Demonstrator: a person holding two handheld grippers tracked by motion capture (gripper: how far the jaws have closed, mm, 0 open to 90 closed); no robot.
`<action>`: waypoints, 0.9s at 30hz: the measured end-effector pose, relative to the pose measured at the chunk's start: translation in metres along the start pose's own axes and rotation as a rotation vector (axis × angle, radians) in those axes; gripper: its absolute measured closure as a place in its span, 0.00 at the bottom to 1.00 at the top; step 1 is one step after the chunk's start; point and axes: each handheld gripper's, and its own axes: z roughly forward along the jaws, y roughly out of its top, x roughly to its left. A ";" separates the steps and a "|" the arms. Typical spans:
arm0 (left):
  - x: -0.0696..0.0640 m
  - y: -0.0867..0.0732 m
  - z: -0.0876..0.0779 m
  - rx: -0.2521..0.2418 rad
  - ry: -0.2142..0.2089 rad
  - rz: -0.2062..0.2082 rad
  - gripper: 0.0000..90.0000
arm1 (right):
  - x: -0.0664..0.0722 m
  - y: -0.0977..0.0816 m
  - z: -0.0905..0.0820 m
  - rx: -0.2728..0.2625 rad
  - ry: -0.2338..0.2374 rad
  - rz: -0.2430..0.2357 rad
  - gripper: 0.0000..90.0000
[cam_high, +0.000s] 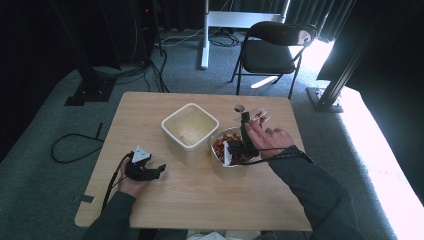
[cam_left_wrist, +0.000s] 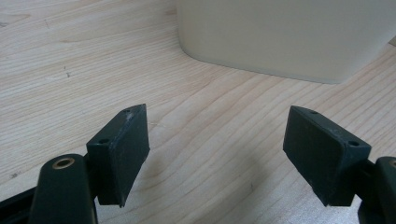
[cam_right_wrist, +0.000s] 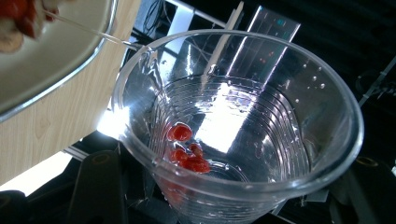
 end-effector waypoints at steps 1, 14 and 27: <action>0.000 0.000 0.000 0.000 -0.001 0.000 0.26 | 0.000 0.000 0.000 0.000 0.000 0.003 0.40; 0.000 0.000 0.000 0.002 -0.002 0.001 0.26 | -0.001 -0.006 0.004 0.009 0.019 0.077 0.40; -0.001 0.000 0.001 0.003 -0.004 0.004 0.26 | 0.007 -0.001 -0.004 -0.031 0.032 0.067 0.40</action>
